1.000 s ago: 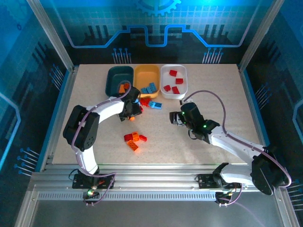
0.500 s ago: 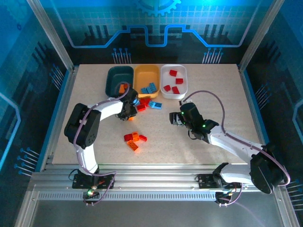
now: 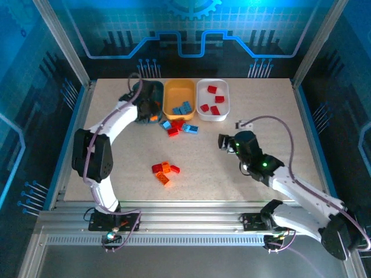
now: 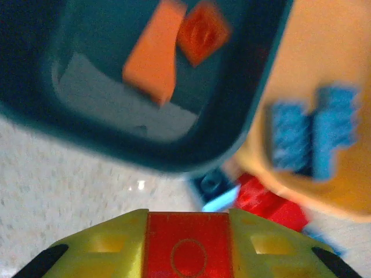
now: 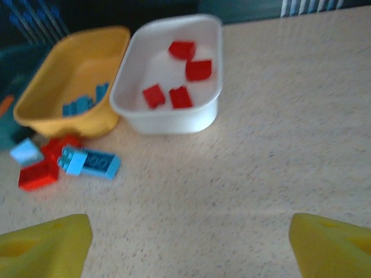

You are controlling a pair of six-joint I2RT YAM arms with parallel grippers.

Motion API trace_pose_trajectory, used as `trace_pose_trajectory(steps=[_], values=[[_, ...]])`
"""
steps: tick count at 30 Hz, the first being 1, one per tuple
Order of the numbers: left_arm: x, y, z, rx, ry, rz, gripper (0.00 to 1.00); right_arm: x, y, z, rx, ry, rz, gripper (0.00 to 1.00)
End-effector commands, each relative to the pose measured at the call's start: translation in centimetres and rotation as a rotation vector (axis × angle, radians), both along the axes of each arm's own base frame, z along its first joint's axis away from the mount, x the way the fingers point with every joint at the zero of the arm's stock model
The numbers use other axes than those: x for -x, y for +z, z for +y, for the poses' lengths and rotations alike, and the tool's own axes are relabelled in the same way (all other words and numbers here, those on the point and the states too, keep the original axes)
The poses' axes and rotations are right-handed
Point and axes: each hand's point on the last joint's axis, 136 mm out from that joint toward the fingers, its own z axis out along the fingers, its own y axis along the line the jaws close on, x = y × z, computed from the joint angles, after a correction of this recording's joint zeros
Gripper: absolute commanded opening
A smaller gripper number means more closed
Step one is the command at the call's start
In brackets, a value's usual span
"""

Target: Sort the legos into containers by color

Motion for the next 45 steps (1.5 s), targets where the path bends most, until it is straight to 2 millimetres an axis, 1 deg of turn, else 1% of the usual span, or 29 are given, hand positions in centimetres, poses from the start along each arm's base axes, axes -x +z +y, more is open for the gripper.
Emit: trace_pose_trajectory(steps=[1,2,5,9,11,14,17,20,21,22,23,25,26,27,29,30,31,33,34,35,36,37,39,40,43,45], values=[[-0.8,0.2,0.0,0.073,-0.050,0.056,0.19,0.5,-0.8,-3.3,-0.022,-0.147,-0.021,0.94],[-1.6,0.5,0.4,0.074,-0.050,0.048,0.19,0.6,-1.0,-3.6,-0.032,-0.163,-0.022,0.95],[-4.0,0.0,1.4,0.092,-0.039,0.058,0.19,0.4,-1.9,-4.0,-0.045,-0.182,-0.010,0.95],[-7.2,-1.3,2.0,0.139,-0.038,0.073,0.18,-0.1,-2.9,-3.7,-0.013,-0.181,0.028,0.95],[-8.2,-2.0,2.1,0.159,-0.040,0.092,0.17,-0.3,-3.3,-3.6,0.000,-0.182,0.045,0.95],[-8.8,-3.4,2.4,0.163,-0.025,0.116,0.19,-0.5,-3.8,-3.4,0.006,-0.176,0.052,0.95],[-8.8,-4.6,2.6,0.181,-0.021,0.135,0.20,-0.7,-4.2,-3.1,0.010,-0.169,0.061,0.95],[-8.7,-5.0,2.7,0.175,-0.026,0.142,0.22,-0.9,-4.5,-3.0,0.019,-0.165,0.073,0.95],[-8.6,-5.0,2.7,0.177,-0.026,0.143,0.26,-1.0,-4.5,-2.9,0.024,-0.162,0.074,0.95],[-8.7,-4.9,2.7,0.184,-0.030,0.141,0.35,-1.1,-4.5,-2.8,0.028,-0.155,0.072,0.95],[-8.6,-4.6,2.6,0.194,-0.032,0.139,0.47,-1.1,-4.5,-2.5,0.032,-0.137,0.071,0.96],[-8.6,-3.2,2.3,0.208,-0.049,0.112,0.58,-1.3,-4.6,-1.9,0.027,-0.107,0.074,0.96],[-8.4,-2.2,2.2,0.215,-0.052,0.093,0.67,-1.4,-4.7,-1.4,0.021,-0.078,0.076,0.96],[-8.2,-1.1,2.1,0.221,-0.052,0.072,0.76,-1.6,-4.8,-0.7,0.013,-0.046,0.073,0.97],[-7.4,2.0,1.9,0.235,-0.064,0.002,0.93,-1.8,-4.9,0.8,-0.003,0.015,0.081,0.97],[-6.7,3.7,1.9,0.242,-0.062,-0.033,0.99,-1.9,-5.0,2.0,-0.008,0.058,0.091,0.97],[-6.1,5.1,1.8,0.254,-0.065,-0.066,0.99,-2.0,-5.1,3.2,-0.006,0.102,0.101,0.97],[-4.4,7.6,1.7,0.280,-0.058,-0.128,0.99,-1.7,-5.3,6.9,0.037,0.230,0.125,0.94],[-3.6,8.3,1.6,0.303,-0.037,-0.147,0.99,-1.5,-5.6,8.6,0.067,0.288,0.143,0.93],[-2.6,8.5,1.5,0.342,-0.011,-0.158,0.99,-1.0,-5.9,11.1,0.100,0.367,0.163,0.91],[-1.7,8.5,0.9,0.395,-0.004,-0.169,0.99,-0.3,-6.5,13.3,0.138,0.442,0.188,0.89],[-0.7,7.9,0.5,0.436,0.001,-0.160,0.99,0.5,-7.0,15.6,0.164,0.513,0.213,0.86],[0.8,6.6,-0.3,0.489,-0.017,-0.135,0.99,2.3,-8.5,19.3,0.213,0.649,0.263,0.83],[1.6,5.7,-0.5,0.499,-0.023,-0.110,0.99,3.3,-9.4,20.9,0.248,0.707,0.286,0.82],[2.9,3.8,-0.8,0.496,-0.050,-0.059,0.99,5.7,-12.2,23.8,0.341,0.827,0.349,0.82],[3.4,3.2,-1.1,0.513,-0.059,-0.045,0.99,6.2,-13.4,24.8,0.375,0.859,0.387,0.80]])
